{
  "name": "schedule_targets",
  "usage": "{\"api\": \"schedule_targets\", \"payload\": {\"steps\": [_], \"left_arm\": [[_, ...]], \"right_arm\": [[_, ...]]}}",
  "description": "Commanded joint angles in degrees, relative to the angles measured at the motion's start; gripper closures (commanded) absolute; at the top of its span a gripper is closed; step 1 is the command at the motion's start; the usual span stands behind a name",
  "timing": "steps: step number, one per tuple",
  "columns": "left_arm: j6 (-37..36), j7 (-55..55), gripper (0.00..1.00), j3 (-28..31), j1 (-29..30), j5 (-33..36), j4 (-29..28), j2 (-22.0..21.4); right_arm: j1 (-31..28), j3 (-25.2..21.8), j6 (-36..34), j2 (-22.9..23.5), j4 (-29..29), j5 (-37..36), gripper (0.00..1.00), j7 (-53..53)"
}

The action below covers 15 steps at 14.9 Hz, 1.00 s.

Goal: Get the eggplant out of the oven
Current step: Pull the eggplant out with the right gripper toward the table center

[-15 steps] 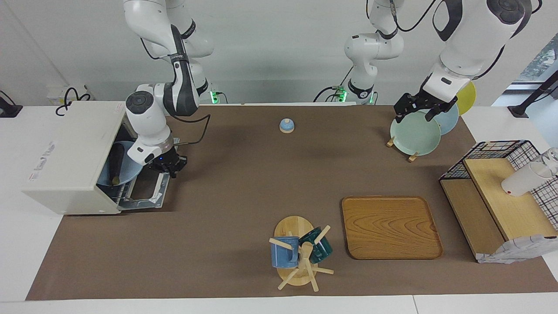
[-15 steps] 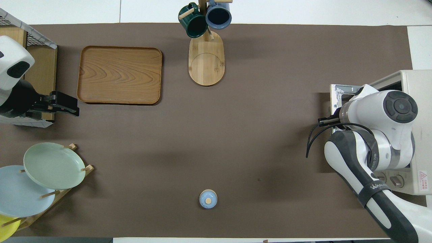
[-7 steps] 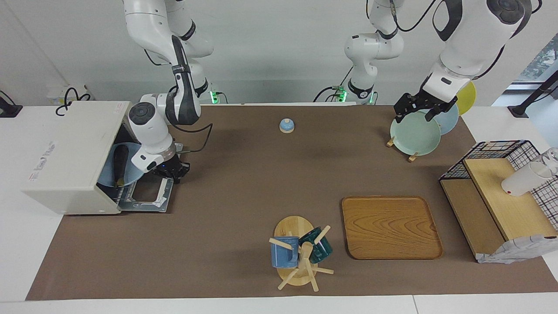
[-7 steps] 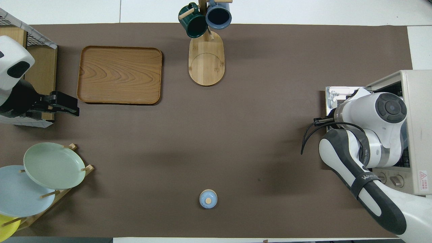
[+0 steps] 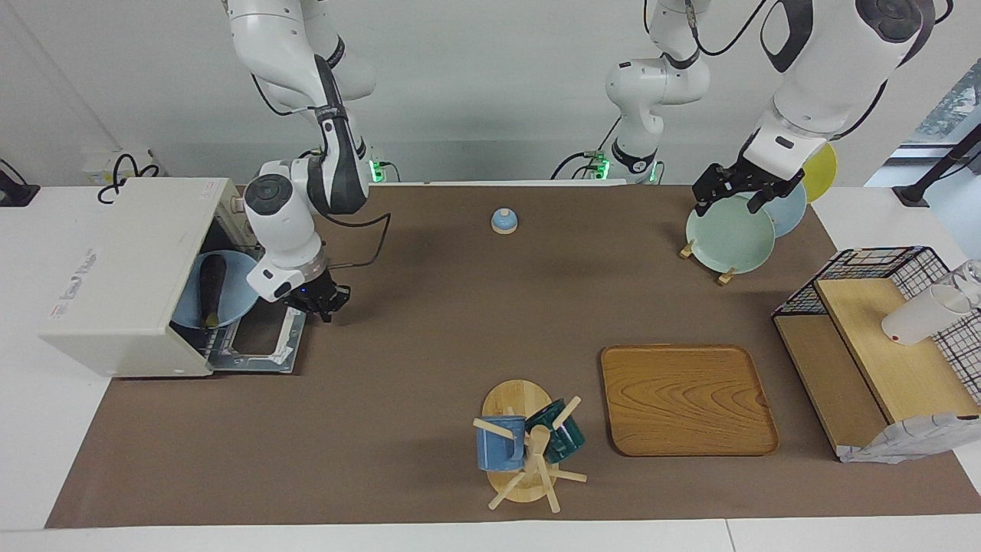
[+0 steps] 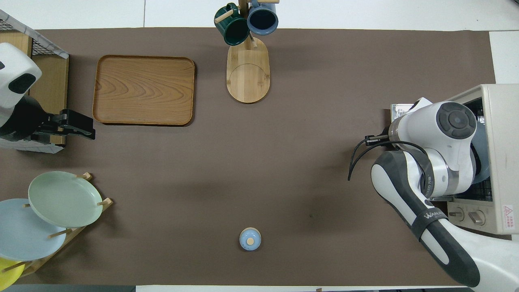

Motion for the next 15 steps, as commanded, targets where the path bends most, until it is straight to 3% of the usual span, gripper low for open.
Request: {"api": "schedule_targets", "payload": {"steps": [1,4,7,15], "left_arm": [[0.4,0.0,0.00,0.0,0.4,-0.4,-1.1,-1.1],[0.4,0.0,0.00,0.0,0.4,-0.4,-1.1,-1.1],[0.5,0.0,0.00,0.0,0.4,-0.4,-1.1,-1.1],[0.1,-0.2,0.00,0.0,0.3,-0.4,-1.2,-1.1]], "right_arm": [[-0.4,-1.1,-11.1,-3.0,5.3,0.2,0.65,0.3],[-3.4,-1.1,-16.7,-6.2,5.3,-5.0,0.64,0.3],[-6.9,-1.1,-17.6,-6.7,4.7,-6.0,0.59,-1.5],[-11.6,-1.0,-6.0,-8.9,-4.2,-6.0,0.60,-8.5]]}}
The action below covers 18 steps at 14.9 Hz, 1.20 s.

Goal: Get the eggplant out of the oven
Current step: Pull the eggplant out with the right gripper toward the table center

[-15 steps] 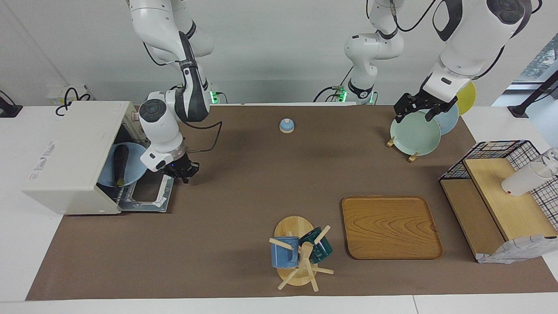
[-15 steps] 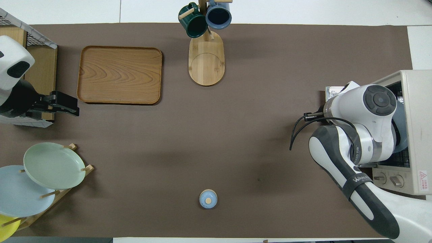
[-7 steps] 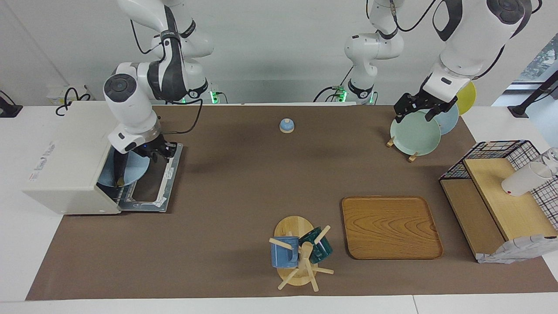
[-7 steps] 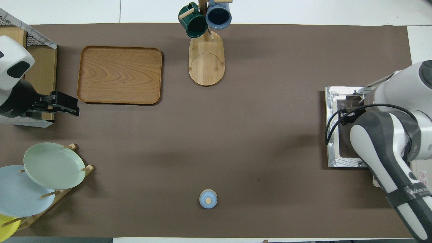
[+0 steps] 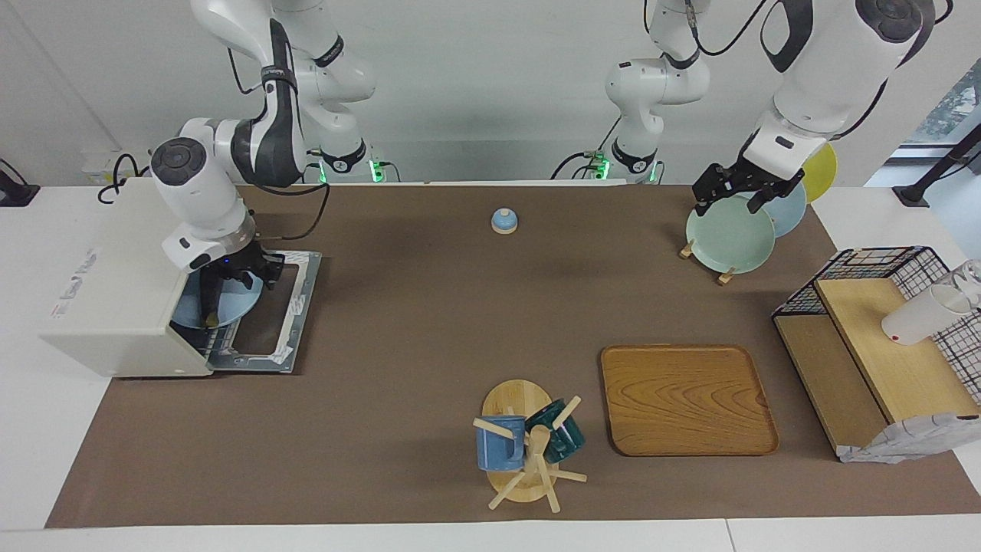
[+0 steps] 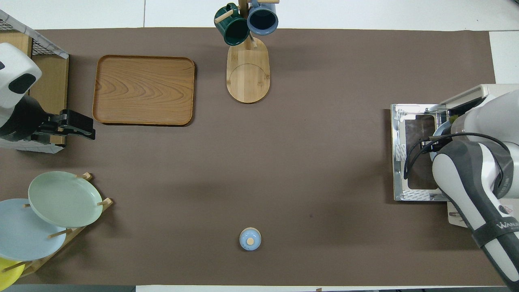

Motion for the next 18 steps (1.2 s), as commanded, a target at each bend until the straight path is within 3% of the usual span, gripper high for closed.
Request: {"api": "schedule_targets", "payload": {"steps": [1,3,4,6,11,15,18], "left_arm": [[0.3,-0.2,0.00,0.0,0.4,-0.4,-1.2,-1.1],[0.3,-0.2,0.00,0.0,0.4,-0.4,-1.2,-1.1],[0.4,-0.1,0.00,0.0,0.4,-0.4,-1.2,-1.1],[0.4,-0.1,0.00,0.0,0.3,-0.4,-1.2,-1.2],[0.4,-0.1,0.00,-0.1,0.3,-0.4,-1.2,-1.1],[1.0,-0.1,0.00,0.0,0.3,-0.4,-1.1,-1.1],[1.1,-0.3,0.00,0.0,0.4,-0.4,-1.1,-1.1]], "right_arm": [[-2.2,0.5,3.8,-2.7,-4.2,-0.4,0.60,-3.1],[-2.3,0.5,4.6,-2.8,-4.8,-0.4,0.60,-3.8],[-2.4,0.5,5.2,-2.9,-5.3,-0.4,0.67,-5.1],[-3.0,0.4,5.3,-3.1,-5.7,-0.4,1.00,-7.1],[-2.2,0.7,2.7,-2.5,-3.3,-0.4,1.00,-8.8],[5.3,0.9,-4.9,-0.3,4.4,-0.4,1.00,-5.4],[14.2,1.0,-8.9,0.3,7.6,-0.5,1.00,3.9]]}}
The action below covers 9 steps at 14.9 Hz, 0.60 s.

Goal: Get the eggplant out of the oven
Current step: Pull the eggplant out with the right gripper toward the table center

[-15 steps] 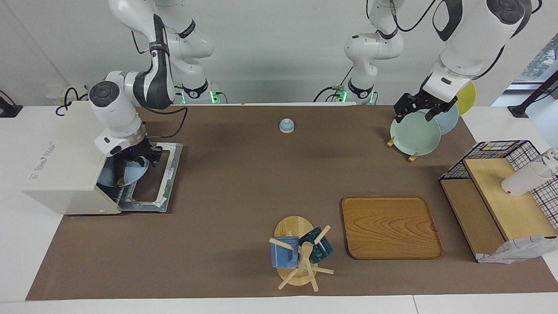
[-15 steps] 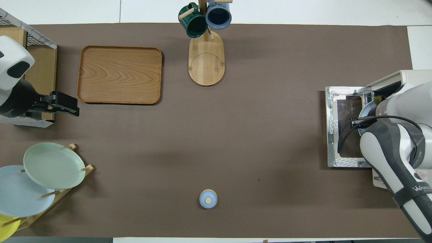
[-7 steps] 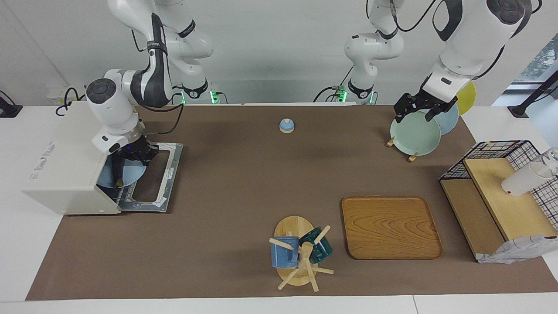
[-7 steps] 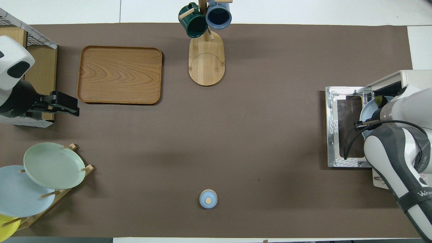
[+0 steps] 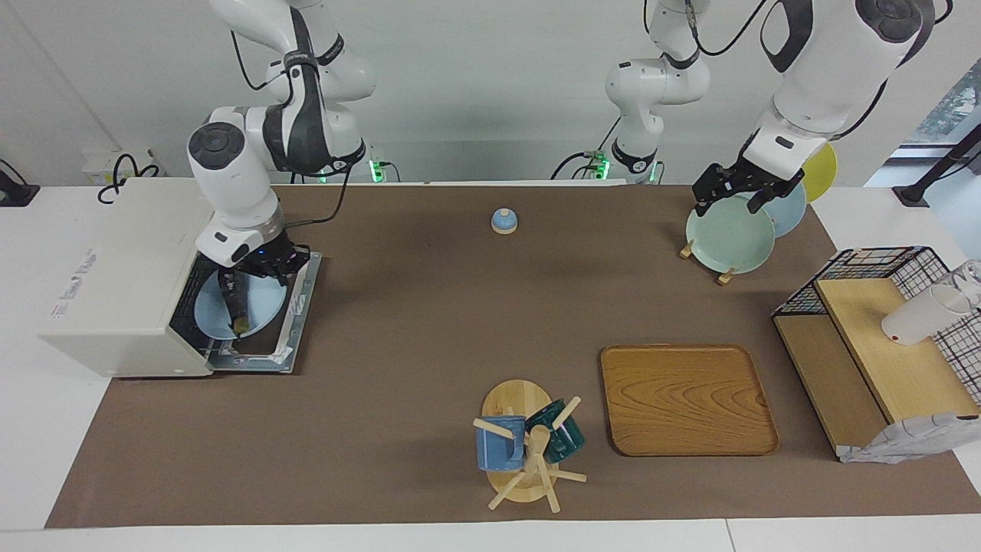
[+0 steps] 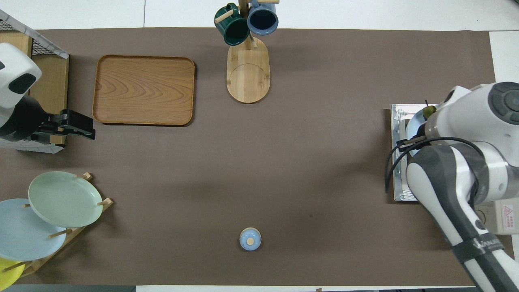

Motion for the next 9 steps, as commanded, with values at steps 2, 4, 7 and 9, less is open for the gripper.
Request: {"api": "schedule_targets", "payload": {"steps": [2,4,7,9], "left_arm": [[1.6,-0.3,0.00,0.0,0.5,-0.4,-1.2,-1.1],[1.9,-0.1,0.00,0.1,0.7,-0.4,-1.3,-1.1],[2.6,0.3,0.00,0.1,1.9,-0.4,-1.3,-1.1],[3.4,0.3,0.00,0.1,1.9,-0.4,-1.4,-1.0]], "right_arm": [[11.2,0.2,-4.2,2.2,5.0,-0.5,1.00,14.6],[17.7,0.2,-6.1,5.9,9.8,-0.4,1.00,24.2],[25.4,0.3,-5.3,10.7,15.1,0.6,1.00,34.6],[30.2,0.3,-6.3,15.8,20.4,0.0,1.00,41.4]]}}
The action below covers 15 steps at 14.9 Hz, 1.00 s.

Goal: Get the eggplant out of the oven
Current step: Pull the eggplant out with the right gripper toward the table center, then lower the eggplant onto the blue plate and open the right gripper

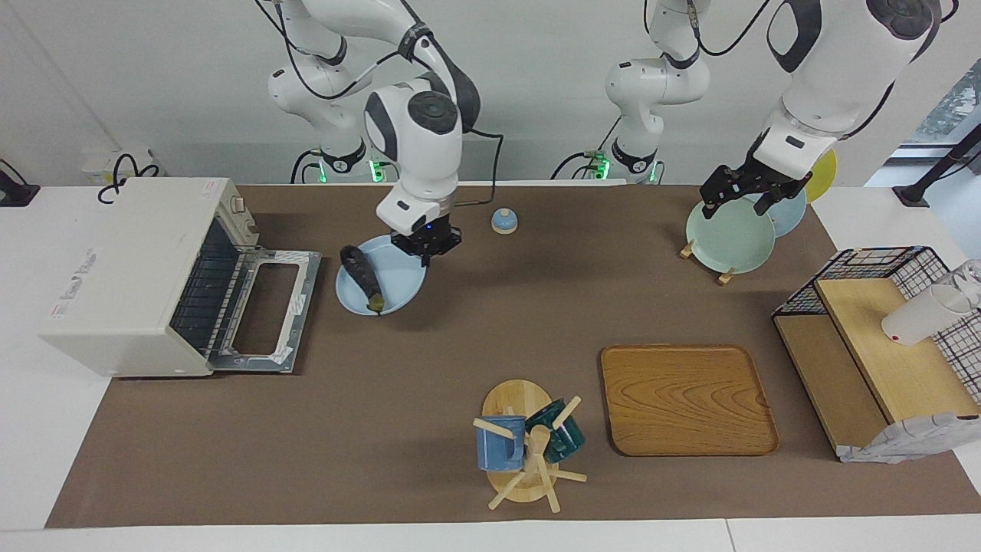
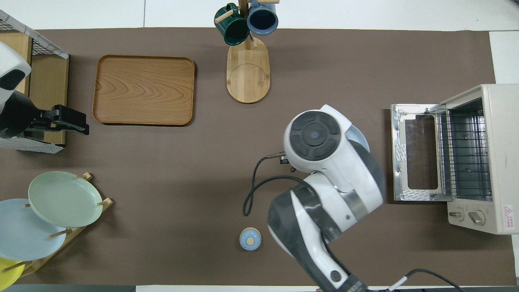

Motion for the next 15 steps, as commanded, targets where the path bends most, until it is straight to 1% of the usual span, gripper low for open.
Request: {"api": "schedule_targets", "payload": {"steps": [1,3,4,5,6,8,10,11,12,13,14,15], "left_arm": [[1.8,0.4,0.00,-0.4,0.9,-0.4,-1.4,-1.0],[2.4,0.5,0.00,-0.4,1.0,-0.4,-1.4,-1.0],[2.6,0.5,0.00,-0.4,1.1,-0.4,-1.4,-1.0],[2.6,0.6,0.00,-0.4,1.1,-0.4,-1.4,-1.0],[2.7,0.6,0.00,-0.4,1.1,-0.3,-1.3,-1.0],[3.4,0.7,0.00,-0.4,1.2,-0.3,-1.3,-0.9],[3.8,0.8,0.00,-0.4,1.3,-0.3,-1.2,-0.8],[4.0,0.8,0.00,-0.4,1.3,-0.2,-1.2,-0.8],[4.2,0.9,0.00,-0.4,1.3,-0.2,-1.2,-0.8],[4.3,0.9,0.00,-0.4,1.3,-0.3,-1.2,-0.8],[4.4,0.9,0.00,-0.4,1.3,-0.3,-1.3,-0.8],[4.4,0.9,0.00,-0.4,1.3,-0.3,-1.2,-0.8]], "right_arm": [[5.4,-0.3,-2.4,9.4,10.7,0.0,1.00,8.1],[7.7,-0.3,-2.2,15.3,17.0,-0.1,1.00,11.0],[9.0,-0.1,-2.4,17.4,19.5,0.6,1.00,11.2],[9.2,0.0,-1.4,18.1,20.4,1.5,1.00,11.8],[10.0,0.0,0.5,18.5,20.3,3.0,1.00,13.4],[12.7,0.3,6.5,19.6,18.9,4.3,1.00,14.1],[12.7,0.3,9.8,19.7,16.9,5.3,1.00,14.9],[12.5,0.3,12.5,19.7,15.6,6.2,1.00,15.3],[12.5,0.3,14.2,19.6,14.5,7.3,0.96,15.5],[12.5,0.3,14.6,19.6,14.5,7.8,0.90,15.7],[12.6,0.3,13.9,19.4,15.2,7.6,0.80,15.6],[12.6,0.2,11.8,19.1,16.6,7.2,0.75,15.6]]}}
